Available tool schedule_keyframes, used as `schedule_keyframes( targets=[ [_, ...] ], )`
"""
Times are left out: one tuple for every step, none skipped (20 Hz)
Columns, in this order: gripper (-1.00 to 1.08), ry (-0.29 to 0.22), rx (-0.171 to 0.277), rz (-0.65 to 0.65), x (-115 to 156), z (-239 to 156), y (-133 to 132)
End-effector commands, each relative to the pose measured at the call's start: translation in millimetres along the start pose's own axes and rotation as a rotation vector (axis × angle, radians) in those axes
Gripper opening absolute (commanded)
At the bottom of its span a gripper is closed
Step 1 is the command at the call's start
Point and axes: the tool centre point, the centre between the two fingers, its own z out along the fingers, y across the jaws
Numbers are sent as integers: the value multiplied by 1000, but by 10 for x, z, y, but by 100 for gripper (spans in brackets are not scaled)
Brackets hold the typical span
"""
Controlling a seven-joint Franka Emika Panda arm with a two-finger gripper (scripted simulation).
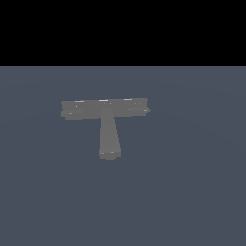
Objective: Turn on the faucet by rotating a designated handle.
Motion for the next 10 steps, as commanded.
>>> schedule_keyframes(
  targets=[
    [-14, -75, 15, 27, 53, 423, 41],
    [-5, -102, 27, 23, 124, 590, 102],
    [-11, -119, 38, 34, 201, 798, 34],
    [21, -133, 13, 23, 276, 970, -80],
    [41, -169, 3, 50, 283, 1233, -67],
    [-2, -189, 50, 137, 310, 1407, -21],
    [-2, -192, 57, 151, 313, 1420, 47],
    [5, -220, 37, 150, 315, 1647, 26],
    [21, -247, -4, 187, 285, 1880, 162],
    [50, -250, 12, 266, 329, 2005, 394]
  ],
)
